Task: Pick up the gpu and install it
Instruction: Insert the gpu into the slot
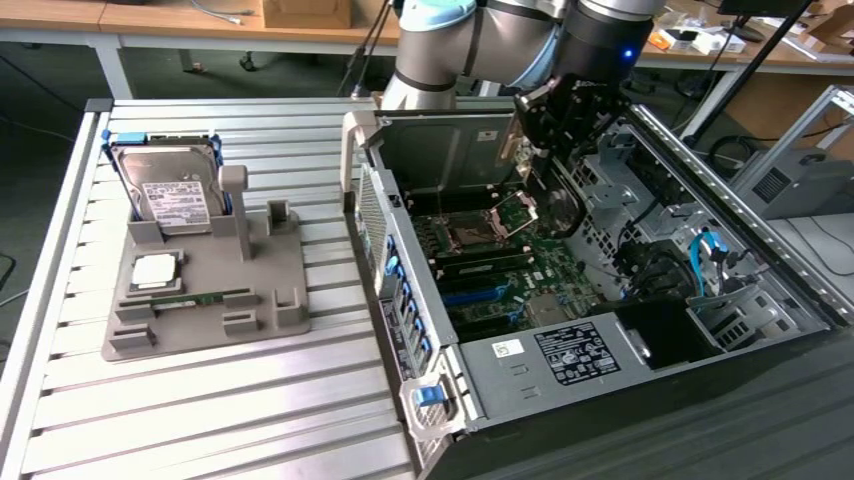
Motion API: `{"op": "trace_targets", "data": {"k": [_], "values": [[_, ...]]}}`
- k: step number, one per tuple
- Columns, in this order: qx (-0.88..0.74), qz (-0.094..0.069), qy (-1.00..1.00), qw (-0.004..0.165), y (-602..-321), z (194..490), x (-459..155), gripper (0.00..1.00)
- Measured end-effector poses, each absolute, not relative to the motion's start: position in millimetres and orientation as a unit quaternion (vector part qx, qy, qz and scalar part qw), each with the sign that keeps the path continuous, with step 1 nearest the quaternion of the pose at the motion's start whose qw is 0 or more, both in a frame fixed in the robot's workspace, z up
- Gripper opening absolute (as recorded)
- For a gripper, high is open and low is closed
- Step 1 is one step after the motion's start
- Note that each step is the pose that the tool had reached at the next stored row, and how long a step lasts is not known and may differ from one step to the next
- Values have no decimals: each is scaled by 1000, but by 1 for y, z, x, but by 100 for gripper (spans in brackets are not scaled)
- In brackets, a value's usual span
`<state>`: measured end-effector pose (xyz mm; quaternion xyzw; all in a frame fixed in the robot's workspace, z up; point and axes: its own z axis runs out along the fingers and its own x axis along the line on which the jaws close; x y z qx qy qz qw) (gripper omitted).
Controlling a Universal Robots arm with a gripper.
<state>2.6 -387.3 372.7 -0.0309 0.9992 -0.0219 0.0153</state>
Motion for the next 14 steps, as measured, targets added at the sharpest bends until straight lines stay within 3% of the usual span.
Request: {"op": "trace_targets", "data": {"k": [14], "values": [[-105,-21,994,17,-387,373,3,27]]}}
